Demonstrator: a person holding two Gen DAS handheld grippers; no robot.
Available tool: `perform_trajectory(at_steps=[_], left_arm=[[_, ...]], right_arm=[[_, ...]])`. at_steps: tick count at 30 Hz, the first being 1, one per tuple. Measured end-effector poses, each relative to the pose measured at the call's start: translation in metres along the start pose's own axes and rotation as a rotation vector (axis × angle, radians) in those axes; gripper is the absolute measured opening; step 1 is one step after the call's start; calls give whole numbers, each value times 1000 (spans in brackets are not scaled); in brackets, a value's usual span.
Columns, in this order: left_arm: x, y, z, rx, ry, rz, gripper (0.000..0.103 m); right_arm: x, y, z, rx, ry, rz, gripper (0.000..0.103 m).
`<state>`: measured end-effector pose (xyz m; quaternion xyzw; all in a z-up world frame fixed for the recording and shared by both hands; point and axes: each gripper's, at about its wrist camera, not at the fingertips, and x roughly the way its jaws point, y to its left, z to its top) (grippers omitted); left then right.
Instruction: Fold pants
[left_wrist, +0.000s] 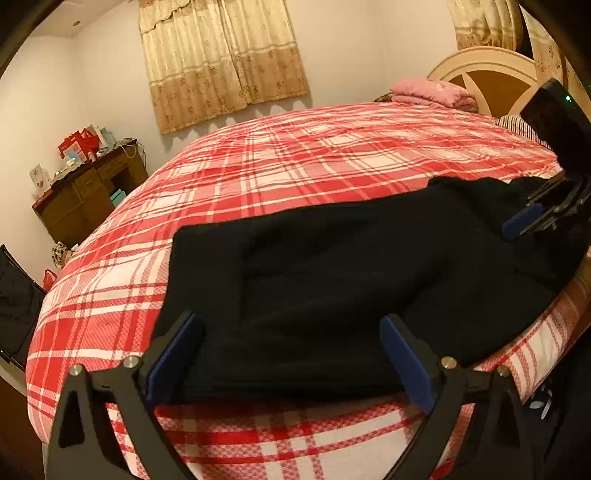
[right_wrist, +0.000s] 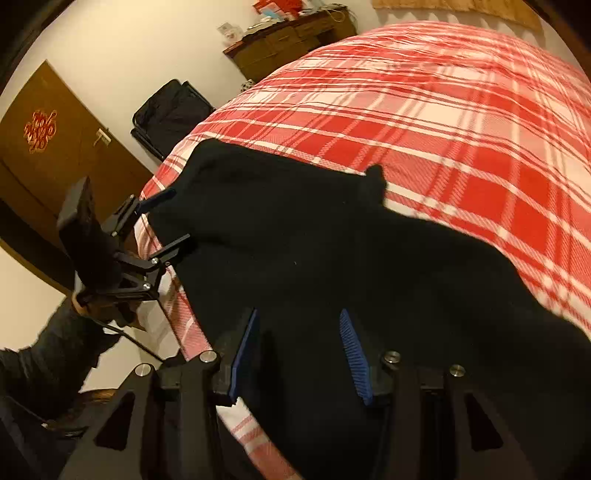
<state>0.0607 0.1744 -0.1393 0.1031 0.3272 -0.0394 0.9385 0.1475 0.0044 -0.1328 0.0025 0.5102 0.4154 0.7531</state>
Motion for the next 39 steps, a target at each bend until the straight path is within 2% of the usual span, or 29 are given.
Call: perform_trajectory(at_steps=[2, 4, 5, 8, 10, 13, 18, 22, 30, 33, 36, 39], left_arm=[[0, 0, 0, -2, -3, 1, 100], [-1, -1, -2, 2, -7, 4, 100], [0, -1, -1, 2, -7, 4, 100], [-5, -1, 1, -14, -10, 15, 100], [-12, -3, 5, -21, -16, 10, 100], [-24, -12, 17, -13, -55, -2, 100], [-27, -41, 38, 17, -83, -83, 100], [-13, -77, 54, 69, -70, -146, 100], [-1, -122, 71, 139, -64, -220, 100], [6, -129, 74, 139, -42, -229, 100], [10, -133, 77, 142, -34, -223, 100], [14, -134, 79, 135, -25, -216, 100]], right_arm=[[-9, 1, -2, -3, -38, -1, 48], [-9, 2, -7, -2, -21, 6, 51], [-3, 0, -12, -3, 8, -23, 51], [-8, -6, -21, -6, -22, -4, 51], [-20, -9, -25, 16, -35, -7, 51], [-48, -17, -36, 16, -84, -67, 51], [-116, -64, -66, 149, -192, -183, 51], [-184, -106, -99, 281, -288, -321, 51], [-319, -171, -192, 506, -440, -579, 51], [-363, -193, -225, 597, -520, -631, 51], [-392, -216, -247, 658, -546, -687, 51], [-408, -240, -262, 715, -551, -664, 51]])
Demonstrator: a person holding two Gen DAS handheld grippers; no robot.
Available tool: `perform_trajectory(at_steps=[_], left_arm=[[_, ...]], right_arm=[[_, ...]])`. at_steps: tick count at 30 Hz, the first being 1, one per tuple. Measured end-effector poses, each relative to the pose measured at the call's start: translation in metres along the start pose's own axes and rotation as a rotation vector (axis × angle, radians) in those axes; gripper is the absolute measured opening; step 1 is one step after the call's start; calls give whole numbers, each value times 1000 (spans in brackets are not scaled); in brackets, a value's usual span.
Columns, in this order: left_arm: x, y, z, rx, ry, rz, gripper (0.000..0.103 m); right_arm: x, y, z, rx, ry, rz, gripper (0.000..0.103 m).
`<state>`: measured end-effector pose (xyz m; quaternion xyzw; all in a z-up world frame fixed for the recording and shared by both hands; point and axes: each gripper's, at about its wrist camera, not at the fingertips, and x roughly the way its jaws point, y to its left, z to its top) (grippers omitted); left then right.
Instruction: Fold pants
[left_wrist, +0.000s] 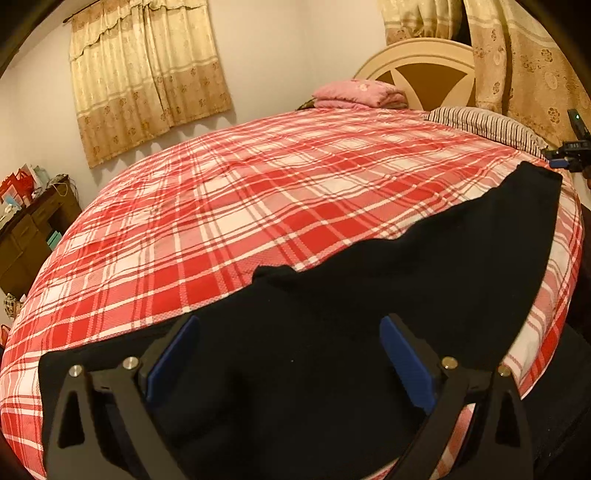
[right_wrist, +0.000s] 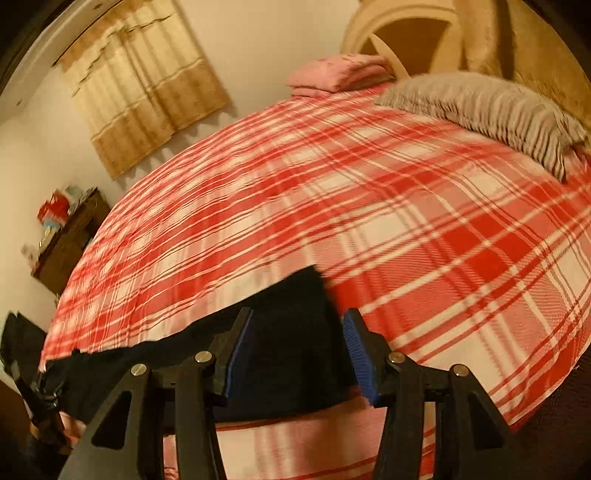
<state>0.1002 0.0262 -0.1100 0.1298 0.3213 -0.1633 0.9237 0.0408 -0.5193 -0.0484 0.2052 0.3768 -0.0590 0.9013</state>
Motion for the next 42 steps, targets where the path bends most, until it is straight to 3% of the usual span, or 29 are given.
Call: perform_trajectory(at_steps=[10, 19, 20, 22, 23, 24, 30, 35, 42], left_arm=[[11, 5, -4, -34, 48, 13, 100], [24, 12, -13, -69, 83, 10, 100], [24, 13, -14, -74, 85, 8, 100], [23, 14, -16, -80, 87, 4, 100], [23, 14, -18, -81, 86, 3, 100], [22, 14, -18, -80, 86, 1, 100], [22, 14, -19, -84, 85, -6, 100], [18, 13, -17, -78, 72, -12, 100], [10, 10, -14, -76, 48, -23, 100]], right_arm=[[36, -23, 4, 29, 86, 60, 51], [55, -8, 7, -23, 130, 101, 51], [57, -7, 7, -27, 137, 106, 50], [57, -8, 8, -25, 144, 105, 38], [57, -10, 8, -21, 151, 108, 23], [57, -14, 7, 0, 164, 133, 19], [48, -15, 1, 73, 167, 234, 14], [29, 9, 4, 75, 133, 288, 14], [11, 60, 2, 118, 150, 426, 14]])
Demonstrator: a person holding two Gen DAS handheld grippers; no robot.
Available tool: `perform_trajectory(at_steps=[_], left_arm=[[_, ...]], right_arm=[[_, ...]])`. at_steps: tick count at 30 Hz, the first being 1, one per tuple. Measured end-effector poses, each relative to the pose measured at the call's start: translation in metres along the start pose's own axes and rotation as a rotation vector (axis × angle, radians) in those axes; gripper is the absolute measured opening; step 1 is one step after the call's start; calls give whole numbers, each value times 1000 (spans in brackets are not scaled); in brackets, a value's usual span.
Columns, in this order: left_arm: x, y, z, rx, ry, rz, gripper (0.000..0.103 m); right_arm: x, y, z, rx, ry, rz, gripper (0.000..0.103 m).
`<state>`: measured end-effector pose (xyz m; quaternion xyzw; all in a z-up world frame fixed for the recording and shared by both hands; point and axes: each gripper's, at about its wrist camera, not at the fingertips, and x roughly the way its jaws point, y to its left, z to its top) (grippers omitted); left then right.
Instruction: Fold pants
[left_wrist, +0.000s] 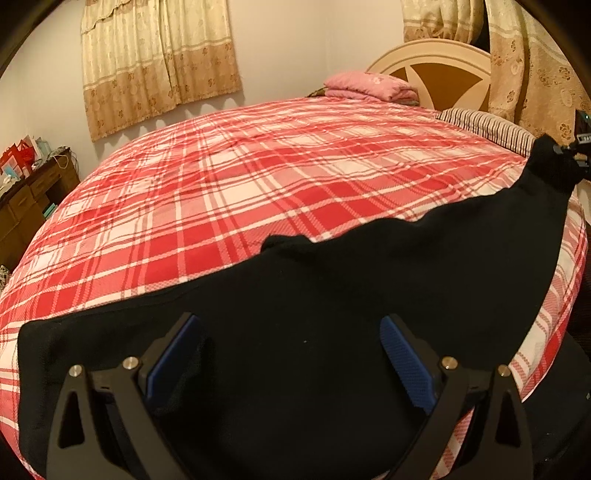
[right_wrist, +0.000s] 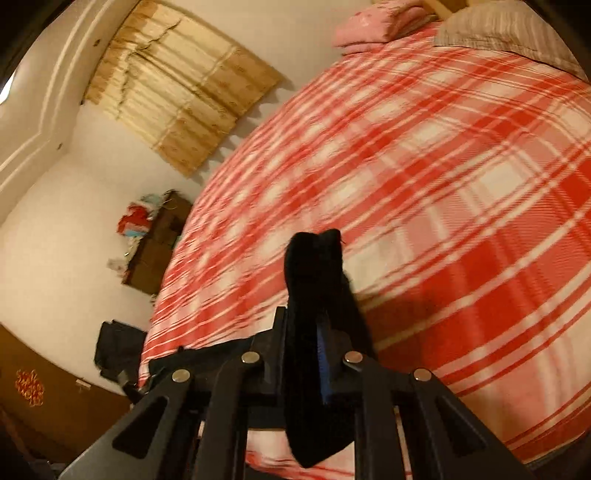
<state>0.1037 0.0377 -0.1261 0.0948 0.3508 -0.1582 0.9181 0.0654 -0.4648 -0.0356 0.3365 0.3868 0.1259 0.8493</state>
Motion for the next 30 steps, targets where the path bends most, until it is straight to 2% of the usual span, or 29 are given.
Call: perform_trajectory(at_steps=[8, 13, 22, 30], left_arm=[[-11, 3, 1, -8, -29, -12, 100], [-21, 4, 0, -14, -53, -26, 100], [-31, 10, -7, -25, -70, -34, 100], [-38, 23, -13, -77, -79, -32, 100]], right_arm=[[36, 83, -20, -96, 52, 142, 14], [77, 126, -34, -134, 121, 218, 14], [160, 176, -68, -176, 263, 291, 14], [226, 227, -103, -260, 377, 332, 14]])
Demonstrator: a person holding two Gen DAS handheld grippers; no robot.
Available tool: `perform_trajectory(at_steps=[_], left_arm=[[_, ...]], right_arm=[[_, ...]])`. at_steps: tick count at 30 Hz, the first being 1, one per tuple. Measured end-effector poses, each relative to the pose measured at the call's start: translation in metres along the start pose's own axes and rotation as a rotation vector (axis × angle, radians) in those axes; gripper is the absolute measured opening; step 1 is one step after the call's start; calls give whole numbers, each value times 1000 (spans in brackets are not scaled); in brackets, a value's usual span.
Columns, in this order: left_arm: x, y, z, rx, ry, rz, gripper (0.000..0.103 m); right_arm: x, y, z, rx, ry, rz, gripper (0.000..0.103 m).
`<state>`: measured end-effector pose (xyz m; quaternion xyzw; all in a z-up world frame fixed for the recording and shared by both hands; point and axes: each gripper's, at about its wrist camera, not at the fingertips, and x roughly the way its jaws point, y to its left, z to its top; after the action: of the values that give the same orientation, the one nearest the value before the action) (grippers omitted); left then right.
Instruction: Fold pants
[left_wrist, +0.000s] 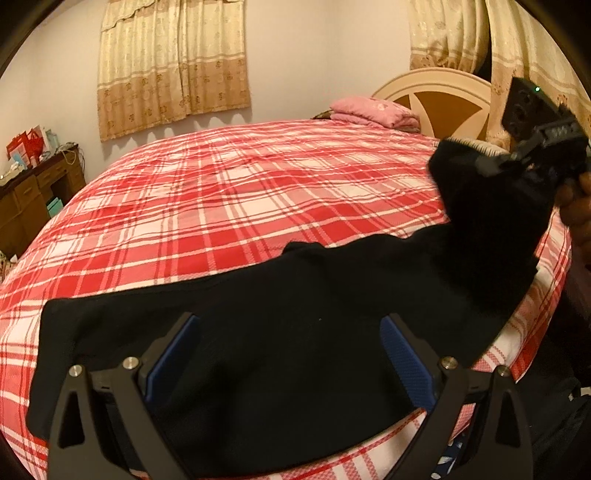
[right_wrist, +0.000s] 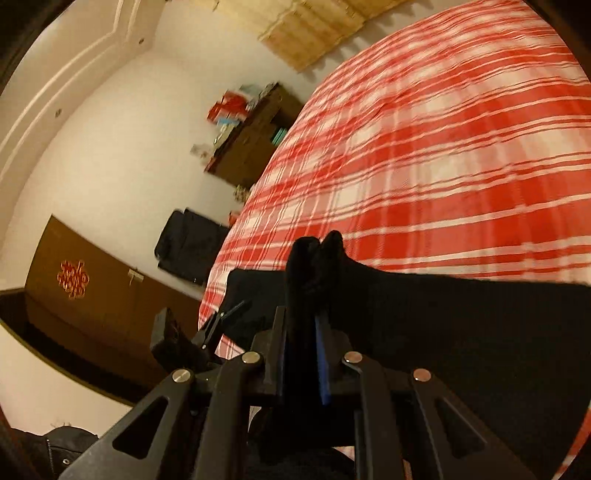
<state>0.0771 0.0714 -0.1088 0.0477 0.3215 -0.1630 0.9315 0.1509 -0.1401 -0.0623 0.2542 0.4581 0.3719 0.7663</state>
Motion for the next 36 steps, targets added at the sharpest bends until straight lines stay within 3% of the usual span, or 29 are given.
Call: perform_trajectory(at_steps=[7, 10, 12, 14, 21, 24, 28, 30, 32, 33, 35, 36], left_arm=[[1, -6, -1, -7, 5, -30, 100], [1, -10, -1, 1, 9, -46, 100], [2, -12, 0, -6, 13, -72, 100], [5, -14, 1, -29, 21, -114, 100], [21, -44, 11, -44, 41, -226, 100], [30, -59, 19, -30, 47, -265, 99], [50, -76, 25, -25, 107, -335, 88], [59, -79, 24, -33, 135, -344, 77], [65, -80, 24, -41, 156, -347, 59], [65, -81, 24, -39, 151, -344, 55], [61, -80, 26, -37, 142, -357, 33], [59, -79, 27, -39, 139, -361, 29]], right_arm=[[82, -8, -14, -100, 187, -158, 15], [94, -20, -25, -80, 242, -134, 34], [85, -19, -29, -77, 237, -68, 53], [69, -17, -31, -91, 217, -34, 55], [8, -53, -30, -23, 99, -171, 55], [-6, -65, -34, 14, 70, -170, 55], [-16, -68, -41, 11, 47, -172, 55], [-18, -68, -42, 7, 35, -174, 55], [-19, -69, -42, 8, 27, -174, 55], [-21, -71, -41, 10, 20, -176, 55], [-24, -74, -40, 13, 9, -183, 55], [-26, -75, -41, 13, 5, -189, 55]])
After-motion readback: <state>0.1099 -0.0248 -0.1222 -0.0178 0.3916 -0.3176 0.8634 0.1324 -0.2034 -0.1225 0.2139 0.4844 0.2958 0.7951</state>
